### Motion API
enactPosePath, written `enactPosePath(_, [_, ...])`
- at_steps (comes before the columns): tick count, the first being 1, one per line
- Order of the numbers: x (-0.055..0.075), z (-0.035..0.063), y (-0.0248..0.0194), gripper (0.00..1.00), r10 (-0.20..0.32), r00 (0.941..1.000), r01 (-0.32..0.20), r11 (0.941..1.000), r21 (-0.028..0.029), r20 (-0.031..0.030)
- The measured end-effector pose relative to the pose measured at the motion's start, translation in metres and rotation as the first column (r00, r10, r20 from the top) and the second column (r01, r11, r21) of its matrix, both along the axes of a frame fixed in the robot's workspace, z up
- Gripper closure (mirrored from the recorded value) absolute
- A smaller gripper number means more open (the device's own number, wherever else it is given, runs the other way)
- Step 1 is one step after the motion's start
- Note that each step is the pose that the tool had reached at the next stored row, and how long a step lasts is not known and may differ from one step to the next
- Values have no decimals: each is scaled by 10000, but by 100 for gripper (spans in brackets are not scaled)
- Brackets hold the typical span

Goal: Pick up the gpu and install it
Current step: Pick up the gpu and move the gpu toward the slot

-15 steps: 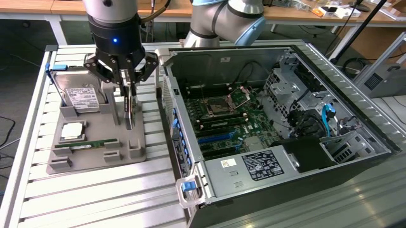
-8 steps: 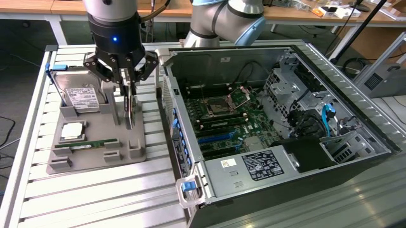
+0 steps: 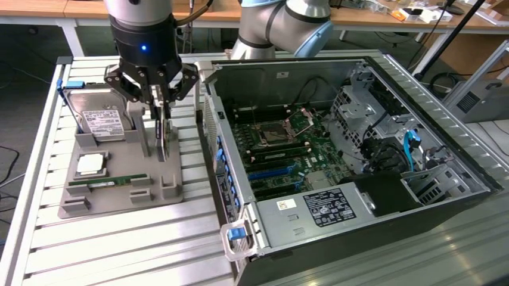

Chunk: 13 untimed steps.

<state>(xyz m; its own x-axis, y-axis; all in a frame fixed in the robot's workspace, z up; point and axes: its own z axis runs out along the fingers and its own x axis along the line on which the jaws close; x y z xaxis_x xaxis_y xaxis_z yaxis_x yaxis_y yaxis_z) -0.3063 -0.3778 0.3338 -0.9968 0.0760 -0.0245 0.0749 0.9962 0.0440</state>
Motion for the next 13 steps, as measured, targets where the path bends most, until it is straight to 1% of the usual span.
enactPosePath(13, [0,25,0,73,0,10000,0,10000,0,0])
